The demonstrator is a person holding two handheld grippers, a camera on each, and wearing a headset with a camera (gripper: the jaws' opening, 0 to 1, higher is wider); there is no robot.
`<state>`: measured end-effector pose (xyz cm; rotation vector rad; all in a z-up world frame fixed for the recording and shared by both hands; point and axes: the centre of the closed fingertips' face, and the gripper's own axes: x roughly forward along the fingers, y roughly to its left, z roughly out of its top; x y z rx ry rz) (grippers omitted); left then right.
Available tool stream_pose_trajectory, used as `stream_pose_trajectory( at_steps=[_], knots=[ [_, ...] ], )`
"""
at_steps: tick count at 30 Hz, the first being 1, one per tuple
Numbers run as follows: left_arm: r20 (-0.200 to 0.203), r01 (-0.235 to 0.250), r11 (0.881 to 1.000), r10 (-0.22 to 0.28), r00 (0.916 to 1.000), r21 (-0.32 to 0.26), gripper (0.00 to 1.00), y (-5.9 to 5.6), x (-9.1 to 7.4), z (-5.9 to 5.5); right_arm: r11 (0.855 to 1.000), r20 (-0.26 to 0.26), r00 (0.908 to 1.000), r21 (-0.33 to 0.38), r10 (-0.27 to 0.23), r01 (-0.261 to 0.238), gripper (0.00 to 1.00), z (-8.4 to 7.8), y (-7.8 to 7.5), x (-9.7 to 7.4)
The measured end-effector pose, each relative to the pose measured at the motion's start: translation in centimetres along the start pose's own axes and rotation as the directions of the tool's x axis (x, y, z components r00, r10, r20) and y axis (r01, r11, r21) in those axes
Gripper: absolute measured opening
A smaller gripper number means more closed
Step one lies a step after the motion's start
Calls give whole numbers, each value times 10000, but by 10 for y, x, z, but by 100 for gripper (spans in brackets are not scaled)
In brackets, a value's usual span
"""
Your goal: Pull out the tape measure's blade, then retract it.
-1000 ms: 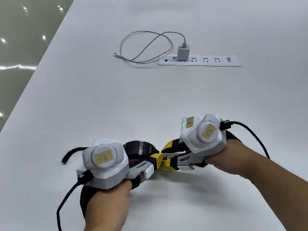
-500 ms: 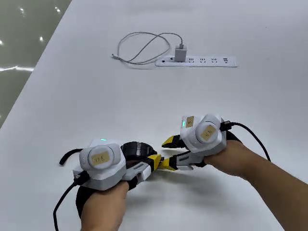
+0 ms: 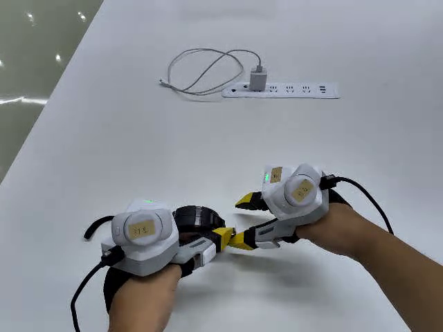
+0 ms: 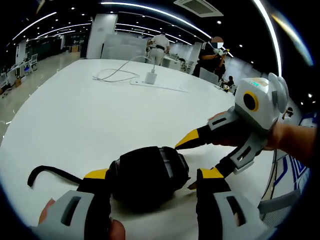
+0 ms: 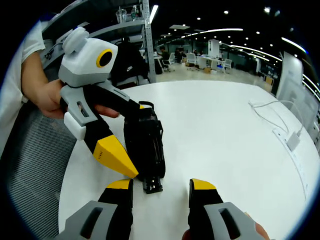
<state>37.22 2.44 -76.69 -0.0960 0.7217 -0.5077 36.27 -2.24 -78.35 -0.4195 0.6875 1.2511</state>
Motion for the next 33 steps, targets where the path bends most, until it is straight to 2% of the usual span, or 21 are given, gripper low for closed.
stream_pose_trajectory(
  at_steps=[16,21,28,33],
  knots=[
    [44,441,9973,-444,9990,588,73,-6,-6,4,9994,36,9997,214,-262,261,49,-3,3,-13],
    [-23,588,9957,-587,9983,722,74,-8,-8,3,9981,119,9989,432,-450,444,52,-4,3,-20],
    [-51,889,9875,-890,9960,1298,77,-12,-15,4,9936,214,9954,649,-936,920,60,-2,1,-35],
    [-36,979,9845,-985,9951,1458,79,-11,-19,4,9920,173,9931,520,-1162,1151,61,-4,4,-43]
  ],
)
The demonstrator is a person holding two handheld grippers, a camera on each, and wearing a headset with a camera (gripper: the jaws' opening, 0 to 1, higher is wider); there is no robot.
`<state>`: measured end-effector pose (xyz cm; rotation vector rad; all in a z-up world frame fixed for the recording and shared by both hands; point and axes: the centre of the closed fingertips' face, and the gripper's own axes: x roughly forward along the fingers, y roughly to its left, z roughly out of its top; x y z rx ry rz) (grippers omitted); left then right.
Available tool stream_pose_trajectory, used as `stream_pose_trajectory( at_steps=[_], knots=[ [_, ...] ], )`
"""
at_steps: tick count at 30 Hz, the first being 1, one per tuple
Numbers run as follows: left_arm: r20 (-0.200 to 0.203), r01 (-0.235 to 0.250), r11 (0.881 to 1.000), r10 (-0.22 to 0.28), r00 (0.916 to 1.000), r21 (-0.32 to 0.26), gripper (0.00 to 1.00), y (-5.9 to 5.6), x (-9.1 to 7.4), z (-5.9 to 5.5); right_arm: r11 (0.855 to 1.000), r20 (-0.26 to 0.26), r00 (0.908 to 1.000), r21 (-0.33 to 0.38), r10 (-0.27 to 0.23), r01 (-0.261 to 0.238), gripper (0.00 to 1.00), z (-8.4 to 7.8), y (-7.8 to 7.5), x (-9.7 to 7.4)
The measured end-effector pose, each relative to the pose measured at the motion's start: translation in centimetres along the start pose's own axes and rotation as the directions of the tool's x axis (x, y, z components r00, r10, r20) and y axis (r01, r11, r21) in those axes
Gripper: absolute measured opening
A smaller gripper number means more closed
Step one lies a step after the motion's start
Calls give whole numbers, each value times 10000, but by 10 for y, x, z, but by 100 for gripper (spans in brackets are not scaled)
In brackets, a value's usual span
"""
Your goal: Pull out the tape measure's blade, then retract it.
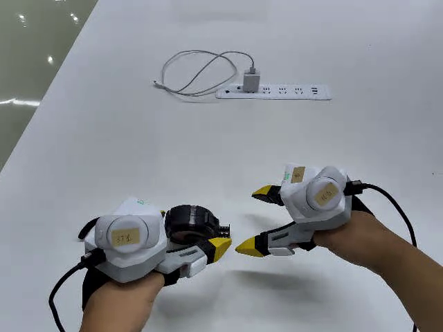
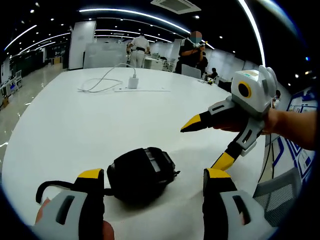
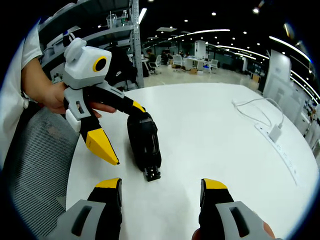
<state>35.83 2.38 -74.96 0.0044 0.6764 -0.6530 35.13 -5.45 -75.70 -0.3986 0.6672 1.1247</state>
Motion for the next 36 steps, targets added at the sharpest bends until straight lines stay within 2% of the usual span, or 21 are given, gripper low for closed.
stream_pose_trajectory(
  at_steps=[9,15,18,22,35,36],
  knots=[
    [-21,137,9989,-136,9999,445,84,0,-11,-3,9991,118,9991,116,-403,401,65,-1,-2,-17],
    [38,270,9976,-273,9996,641,87,2,-20,-1,9979,143,9981,268,-592,588,68,-5,-2,-26],
    [134,444,9946,-458,9989,937,88,0,-25,1,9971,183,9975,349,-680,673,69,-6,-1,-31],
    [207,445,9914,-474,9987,1228,95,4,-30,1,9963,197,9969,410,-762,753,70,-7,2,-36],
    [22,918,9818,-935,9956,1660,98,9,-49,-7,9910,294,9937,832,-1080,1053,77,-15,8,-55],
    [-23,1084,9801,-1095,9940,1660,98,8,-51,-8,9904,323,9933,870,-1107,1076,77,-15,9,-57]
  ],
)
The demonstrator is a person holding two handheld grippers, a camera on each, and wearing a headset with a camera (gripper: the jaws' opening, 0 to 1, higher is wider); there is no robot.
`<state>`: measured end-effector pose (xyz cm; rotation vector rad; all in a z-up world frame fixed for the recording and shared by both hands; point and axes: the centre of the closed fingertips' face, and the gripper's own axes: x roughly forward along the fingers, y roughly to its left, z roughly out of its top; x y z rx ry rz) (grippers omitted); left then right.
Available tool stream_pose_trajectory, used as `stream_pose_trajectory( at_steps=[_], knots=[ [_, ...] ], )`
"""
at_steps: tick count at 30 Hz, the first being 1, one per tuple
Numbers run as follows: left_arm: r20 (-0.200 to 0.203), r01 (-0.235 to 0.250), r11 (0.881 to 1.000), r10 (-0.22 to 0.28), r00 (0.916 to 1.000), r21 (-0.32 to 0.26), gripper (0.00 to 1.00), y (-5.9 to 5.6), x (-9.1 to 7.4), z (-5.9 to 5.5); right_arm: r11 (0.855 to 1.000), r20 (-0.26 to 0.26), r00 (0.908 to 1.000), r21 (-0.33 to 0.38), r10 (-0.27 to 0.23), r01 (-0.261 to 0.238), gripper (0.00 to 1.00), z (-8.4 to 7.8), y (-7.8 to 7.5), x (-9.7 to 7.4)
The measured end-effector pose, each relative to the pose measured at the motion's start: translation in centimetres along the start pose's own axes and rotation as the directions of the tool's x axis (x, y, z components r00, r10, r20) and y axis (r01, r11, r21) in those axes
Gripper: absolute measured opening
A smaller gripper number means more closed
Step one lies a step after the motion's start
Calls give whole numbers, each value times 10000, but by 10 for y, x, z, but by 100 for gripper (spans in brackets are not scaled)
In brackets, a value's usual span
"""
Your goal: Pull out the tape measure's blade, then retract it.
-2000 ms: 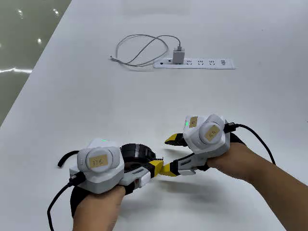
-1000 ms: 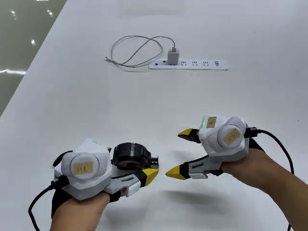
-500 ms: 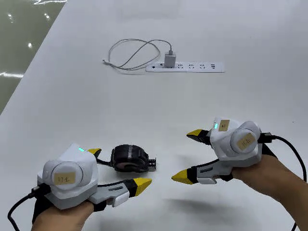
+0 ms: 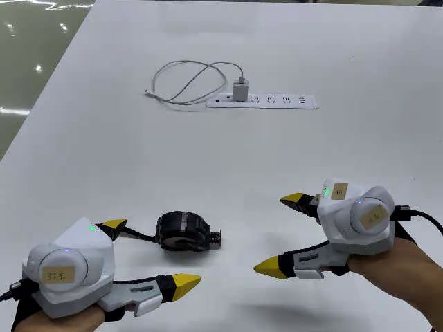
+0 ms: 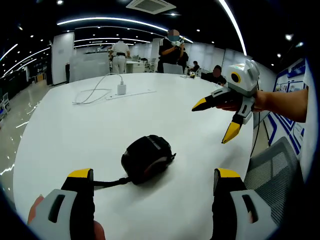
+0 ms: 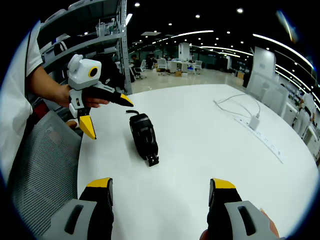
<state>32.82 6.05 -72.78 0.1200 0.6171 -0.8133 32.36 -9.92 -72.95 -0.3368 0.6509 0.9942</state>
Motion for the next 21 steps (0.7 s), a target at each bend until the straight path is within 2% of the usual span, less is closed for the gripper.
stream_pose_trajectory(
  at_steps=[4,6,8,21],
  knots=[
    [-156,50,9996,-46,9999,280,99,2,-5,-4,9998,80,9999,107,-141,140,78,0,-1,-5],
    [-155,132,9996,-128,9998,245,99,4,-8,-5,9995,174,9994,144,-290,288,79,1,-2,-7],
    [-321,126,9995,-117,9994,294,99,6,-10,-10,9993,250,9992,221,-308,303,81,2,-1,-9],
    [-304,328,9986,-316,9990,403,99,12,-27,-14,9979,342,9976,250,-602,594,91,-3,2,-23]
  ],
)
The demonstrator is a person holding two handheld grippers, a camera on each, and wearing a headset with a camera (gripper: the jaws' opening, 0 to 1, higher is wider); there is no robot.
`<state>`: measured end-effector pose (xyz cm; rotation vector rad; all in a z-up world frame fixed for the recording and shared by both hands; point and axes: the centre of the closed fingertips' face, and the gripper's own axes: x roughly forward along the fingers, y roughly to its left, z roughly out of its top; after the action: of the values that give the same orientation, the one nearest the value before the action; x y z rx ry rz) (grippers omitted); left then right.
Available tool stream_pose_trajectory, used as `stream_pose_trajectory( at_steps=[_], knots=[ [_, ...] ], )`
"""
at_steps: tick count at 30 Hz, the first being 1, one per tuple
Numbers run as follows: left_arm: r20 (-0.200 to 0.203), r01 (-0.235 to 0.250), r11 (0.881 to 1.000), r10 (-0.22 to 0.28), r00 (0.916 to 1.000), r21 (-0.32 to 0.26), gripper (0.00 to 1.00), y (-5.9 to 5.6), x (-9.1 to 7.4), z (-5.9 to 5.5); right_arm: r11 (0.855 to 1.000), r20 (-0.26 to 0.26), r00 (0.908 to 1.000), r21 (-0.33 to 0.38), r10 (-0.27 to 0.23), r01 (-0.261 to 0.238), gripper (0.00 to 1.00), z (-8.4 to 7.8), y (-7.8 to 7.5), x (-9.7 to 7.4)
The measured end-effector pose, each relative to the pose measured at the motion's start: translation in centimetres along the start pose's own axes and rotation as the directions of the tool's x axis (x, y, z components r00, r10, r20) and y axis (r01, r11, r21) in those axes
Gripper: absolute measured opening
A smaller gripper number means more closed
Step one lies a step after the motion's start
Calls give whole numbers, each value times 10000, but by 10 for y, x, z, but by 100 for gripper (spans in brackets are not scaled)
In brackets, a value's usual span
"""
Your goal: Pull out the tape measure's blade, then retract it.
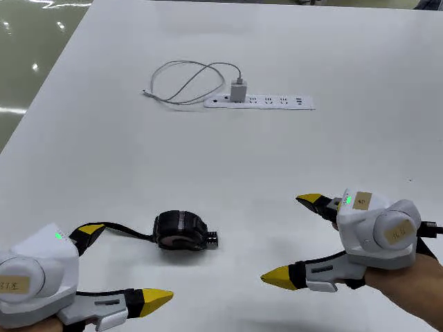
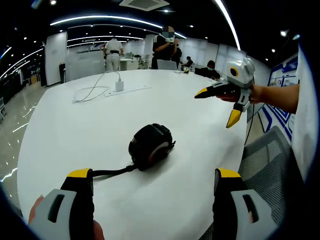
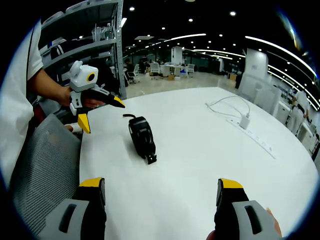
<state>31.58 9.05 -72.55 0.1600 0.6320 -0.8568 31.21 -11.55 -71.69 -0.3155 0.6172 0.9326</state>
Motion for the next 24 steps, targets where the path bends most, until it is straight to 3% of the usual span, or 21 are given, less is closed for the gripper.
stream_pose_trajectory(
  at_steps=[12,24],
  knots=[
    [-139,199,9994,-196,9997,292,99,2,-11,-5,9998,41,9999,144,-114,114,99,-7,4,-13],
    [-346,239,9979,-218,9992,610,99,5,-24,-14,9993,-157,9998,350,-154,160,99,-21,10,-25]
  ],
)
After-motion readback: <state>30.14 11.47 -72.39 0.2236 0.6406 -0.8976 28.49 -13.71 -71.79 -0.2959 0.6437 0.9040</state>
